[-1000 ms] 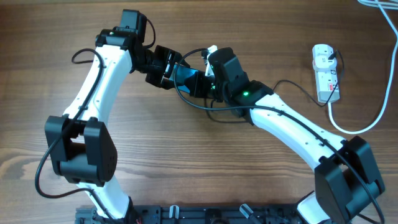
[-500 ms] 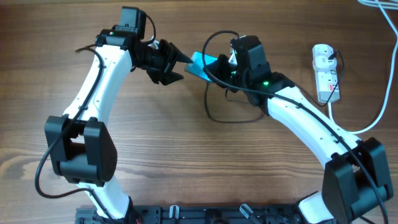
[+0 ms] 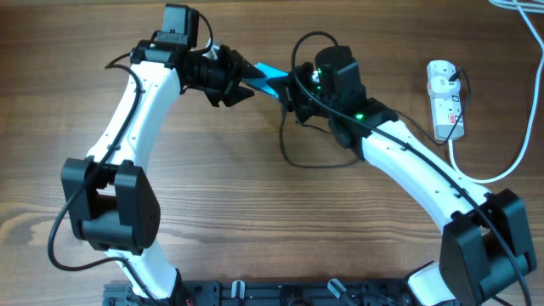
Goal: Plug charger to phone and switch on socket
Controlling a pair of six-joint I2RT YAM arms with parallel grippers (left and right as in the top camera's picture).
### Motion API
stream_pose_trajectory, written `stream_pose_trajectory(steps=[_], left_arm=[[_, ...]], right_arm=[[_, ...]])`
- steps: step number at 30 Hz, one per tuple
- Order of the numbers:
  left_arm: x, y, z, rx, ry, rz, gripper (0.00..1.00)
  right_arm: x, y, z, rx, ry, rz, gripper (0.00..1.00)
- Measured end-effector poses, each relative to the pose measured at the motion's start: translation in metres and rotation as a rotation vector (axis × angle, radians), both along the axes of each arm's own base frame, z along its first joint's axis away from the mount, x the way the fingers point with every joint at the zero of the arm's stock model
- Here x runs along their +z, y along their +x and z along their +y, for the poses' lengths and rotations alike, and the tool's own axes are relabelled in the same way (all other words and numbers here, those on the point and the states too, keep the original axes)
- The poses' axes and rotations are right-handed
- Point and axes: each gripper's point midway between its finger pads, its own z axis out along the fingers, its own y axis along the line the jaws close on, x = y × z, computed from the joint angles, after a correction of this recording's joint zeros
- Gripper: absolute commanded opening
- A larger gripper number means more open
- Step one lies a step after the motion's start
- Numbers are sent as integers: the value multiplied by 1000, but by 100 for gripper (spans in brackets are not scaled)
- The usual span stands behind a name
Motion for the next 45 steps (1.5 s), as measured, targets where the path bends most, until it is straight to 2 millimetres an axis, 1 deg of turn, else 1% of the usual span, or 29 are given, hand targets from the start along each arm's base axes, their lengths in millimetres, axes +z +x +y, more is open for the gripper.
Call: stream_pose_trajectory(steps=[1,5,8,12,15,18,20,24,26,29,34,37,39,40,41,42,43,45], left_arm=[[1,1,0,12,-5,5,46],[2,5,-1,59,-22,39,41],[4,9,-1,92,-37,58,38],[7,13,-2,146,-60,97,35],[8,15,-2,175,-71,124,31],[9,16,-2,190,-79,133,23],[10,18,-2,203,-86,137,22],[14,22,-3,221,-103,138,12],[17,25,-4,223,-114,124,4],[20,27,-5,228,-125,121,4],[21,28,-5,234,-129,122,4],[24,30,-6,233,-138,108,4],[25,32,-6,234,-142,97,4],[26,34,-6,236,-139,85,4],[26,36,-5,237,-134,74,4],[25,37,-4,229,-125,55,4],[23,37,-3,223,-105,39,4],[15,35,3,216,-50,26,4]], right_arm=[[5,-2,7,4,21,-7,4],[11,-3,16,-22,66,11,4],[13,-2,17,-43,88,22,5],[15,0,17,-63,103,30,4],[15,0,17,-71,113,41,4],[18,2,17,-85,130,42,4],[19,3,16,-103,152,60,4],[23,6,15,-135,194,86,4],[25,9,13,-158,225,108,5],[27,11,12,-195,275,154,4],[28,11,12,-204,289,168,5],[29,13,11,-205,291,159,17],[32,12,13,-165,269,118,33],[34,10,16,-142,268,104,38],[36,6,21,-113,269,96,47],[38,1,25,-80,258,80,52],[39,-4,30,-50,250,65,56],[41,-8,34,-2,216,16,71]])
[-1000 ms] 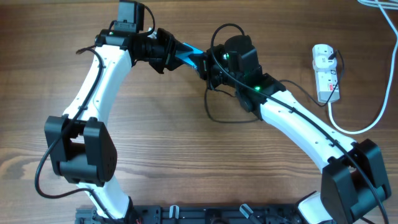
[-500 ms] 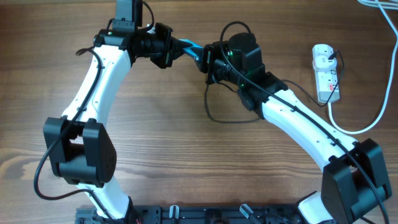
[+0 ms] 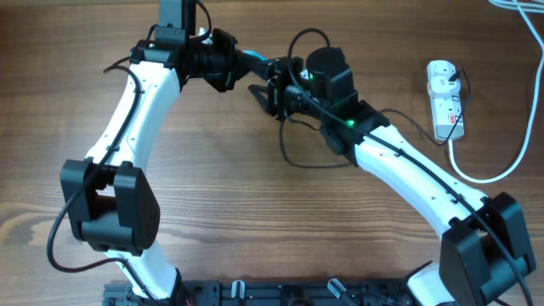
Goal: Plug charger to phone and switch on socket
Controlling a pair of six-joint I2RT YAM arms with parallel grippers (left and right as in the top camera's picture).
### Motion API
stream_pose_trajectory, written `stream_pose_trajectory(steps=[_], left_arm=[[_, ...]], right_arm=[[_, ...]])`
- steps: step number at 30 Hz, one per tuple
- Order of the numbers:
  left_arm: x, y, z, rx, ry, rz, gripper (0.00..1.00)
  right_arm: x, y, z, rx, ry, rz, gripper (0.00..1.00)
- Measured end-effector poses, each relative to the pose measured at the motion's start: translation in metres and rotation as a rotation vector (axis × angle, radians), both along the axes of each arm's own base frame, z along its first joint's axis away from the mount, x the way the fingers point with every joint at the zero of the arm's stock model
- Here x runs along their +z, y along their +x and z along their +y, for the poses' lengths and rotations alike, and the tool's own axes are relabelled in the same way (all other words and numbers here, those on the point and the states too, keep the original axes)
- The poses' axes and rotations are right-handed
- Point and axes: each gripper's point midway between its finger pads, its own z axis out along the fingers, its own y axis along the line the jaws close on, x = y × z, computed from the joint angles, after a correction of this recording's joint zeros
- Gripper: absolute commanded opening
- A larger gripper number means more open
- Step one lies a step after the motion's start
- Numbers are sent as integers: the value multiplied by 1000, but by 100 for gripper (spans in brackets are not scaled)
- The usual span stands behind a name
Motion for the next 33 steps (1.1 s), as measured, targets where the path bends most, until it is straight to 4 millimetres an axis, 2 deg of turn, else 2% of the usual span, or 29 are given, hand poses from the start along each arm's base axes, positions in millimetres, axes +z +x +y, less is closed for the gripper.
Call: stream_pose_trajectory(steps=[3,5,6,8,12,15,17,20,23,26,28,31,33], left_arm=[[-14,0,18,-5,120,-31,4],[-24,1,36,-24,217,-68,4],[-28,2,48,-38,265,-87,4],[-35,0,67,-67,331,-103,4],[-39,-3,94,-115,385,-135,4],[-34,-1,104,-165,358,-200,4],[-28,-1,107,-195,316,-244,4],[-16,0,111,-212,236,-300,4],[-3,2,118,-197,149,-336,4],[2,2,125,-146,85,-305,4],[5,2,127,-109,48,-271,4],[10,4,125,-87,2,-254,4],[14,4,123,-82,-29,-247,4]], right_arm=[[-6,-3,0,58,-90,-92,86],[-18,-8,-3,102,-185,-133,87],[-29,-11,-8,135,-262,-155,86],[-45,-15,-18,208,-395,-227,78],[-83,-31,-46,400,-677,-325,72],[-92,-34,-57,494,-772,-400,58],[-101,-40,-68,562,-831,-413,57],[-100,-44,-71,623,-876,-447,56],[-77,-36,-72,637,-924,-493,53],[-47,-17,-68,618,-964,-561,51],[-39,-4,-66,619,-997,-575,51],[-46,15,-61,642,-1033,-564,50],[-67,29,-58,664,-1055,-538,48]])
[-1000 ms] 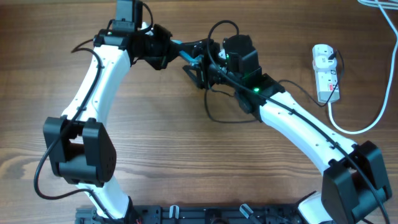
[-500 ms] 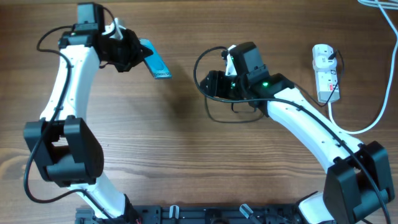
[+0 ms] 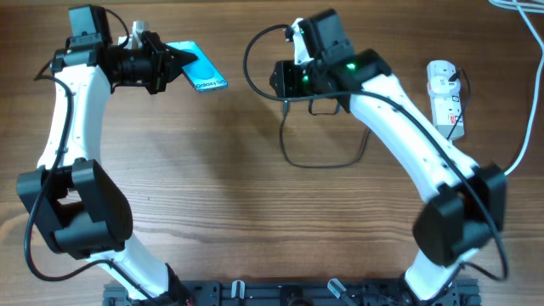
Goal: Plug charger to phone and switch on socket
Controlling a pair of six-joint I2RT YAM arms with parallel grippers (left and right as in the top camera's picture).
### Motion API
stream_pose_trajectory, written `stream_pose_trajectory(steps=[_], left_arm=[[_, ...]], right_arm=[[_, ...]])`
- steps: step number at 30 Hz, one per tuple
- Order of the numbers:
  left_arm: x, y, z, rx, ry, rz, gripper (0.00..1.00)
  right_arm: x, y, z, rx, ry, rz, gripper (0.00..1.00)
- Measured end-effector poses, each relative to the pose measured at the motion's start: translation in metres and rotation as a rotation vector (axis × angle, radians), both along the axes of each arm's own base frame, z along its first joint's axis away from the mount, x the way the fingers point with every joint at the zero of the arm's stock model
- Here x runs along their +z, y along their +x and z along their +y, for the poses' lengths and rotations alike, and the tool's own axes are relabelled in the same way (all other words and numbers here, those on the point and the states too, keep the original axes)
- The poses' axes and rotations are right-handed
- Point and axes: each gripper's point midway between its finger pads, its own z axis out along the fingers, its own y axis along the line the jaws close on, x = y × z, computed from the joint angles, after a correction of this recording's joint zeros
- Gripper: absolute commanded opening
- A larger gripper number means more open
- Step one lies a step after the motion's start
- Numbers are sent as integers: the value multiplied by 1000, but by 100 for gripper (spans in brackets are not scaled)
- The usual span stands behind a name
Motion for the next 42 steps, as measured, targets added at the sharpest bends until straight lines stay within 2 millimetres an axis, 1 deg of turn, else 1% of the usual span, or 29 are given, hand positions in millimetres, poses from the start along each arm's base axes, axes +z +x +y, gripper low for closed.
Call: stream_pose_trajectory(steps=[3,6,8,11,13,21,25,26,27,31,38,40,42], left_arm=[[1,0,-1,2,-11,8,4],[2,-1,-1,3,-19,12,4],[2,-1,-2,1,-21,11,4],[2,-1,-2,2,-21,11,4],[2,-1,-2,2,-21,11,4],[0,0,-1,6,-10,13,4],[-1,0,-3,3,0,13,4],[-1,0,-5,-2,3,11,4],[-1,-1,-6,-6,4,9,4],[-1,-1,-12,-20,8,6,4],[-2,-1,-12,-20,8,6,4],[-2,-1,-12,-20,9,6,4],[-1,-1,-12,-20,9,6,4]], right_arm=[[-28,6,-3,10,-41,33,46],[-63,9,-7,28,-95,78,44],[-80,9,-7,39,-116,101,41],[-100,10,-7,46,-134,129,41],[-110,9,-8,47,-143,148,41],[-120,8,-8,48,-151,165,40],[-135,6,-9,49,-162,192,38],[-144,6,-8,51,-166,205,38],[-148,6,-8,50,-168,211,38],[-147,13,-5,46,-153,184,36],[-146,18,-2,27,-133,166,32],[-149,18,-2,19,-128,166,31],[-158,14,-4,13,-130,177,30]])
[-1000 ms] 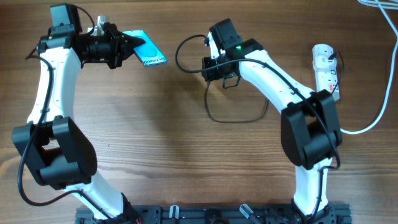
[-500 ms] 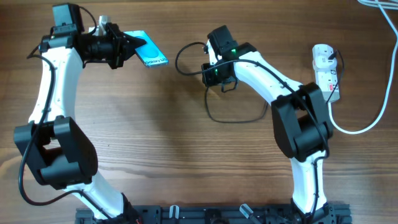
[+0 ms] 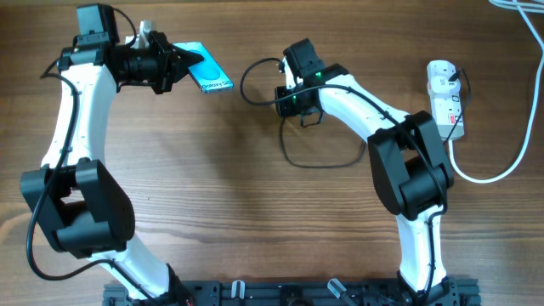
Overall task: Plug charger to phone and switch on socket
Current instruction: 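Grasp the black USB-C cable plug with the right gripper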
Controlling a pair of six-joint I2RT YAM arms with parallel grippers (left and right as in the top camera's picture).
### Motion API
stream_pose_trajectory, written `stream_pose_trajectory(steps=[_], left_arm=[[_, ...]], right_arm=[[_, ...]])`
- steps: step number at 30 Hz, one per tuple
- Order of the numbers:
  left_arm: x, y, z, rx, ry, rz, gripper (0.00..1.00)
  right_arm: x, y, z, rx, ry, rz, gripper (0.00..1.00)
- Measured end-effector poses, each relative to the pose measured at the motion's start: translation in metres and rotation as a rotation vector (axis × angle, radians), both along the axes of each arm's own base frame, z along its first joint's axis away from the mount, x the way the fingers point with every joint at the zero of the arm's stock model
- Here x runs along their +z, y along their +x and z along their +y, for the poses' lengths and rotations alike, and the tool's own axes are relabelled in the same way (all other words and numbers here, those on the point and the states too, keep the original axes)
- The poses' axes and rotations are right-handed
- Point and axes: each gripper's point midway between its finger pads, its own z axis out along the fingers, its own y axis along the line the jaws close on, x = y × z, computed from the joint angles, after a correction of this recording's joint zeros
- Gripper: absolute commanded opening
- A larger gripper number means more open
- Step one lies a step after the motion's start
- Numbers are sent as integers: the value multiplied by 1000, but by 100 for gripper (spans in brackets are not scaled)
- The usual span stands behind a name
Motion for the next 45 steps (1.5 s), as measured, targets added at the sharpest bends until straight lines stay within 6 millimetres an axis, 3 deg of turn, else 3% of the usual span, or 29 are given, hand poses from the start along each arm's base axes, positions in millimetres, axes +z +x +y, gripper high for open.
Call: stream_pose_trajectory(steps=[22,25,29,37,45], left_arm=[[-1,0,1,3,6,1,4],[-1,0,1,3,6,1,4],[-1,0,1,3,6,1,4],[-1,0,1,3,6,2,4],[-1,0,1,3,6,2,4]], right_arm=[[-6,-2,-8,-137,-14,40,29],[-6,-2,-8,-142,-15,41,25],[-7,-1,-8,-163,-7,46,6],[-6,1,0,-153,21,38,4],[11,-29,-13,-124,-115,75,4]])
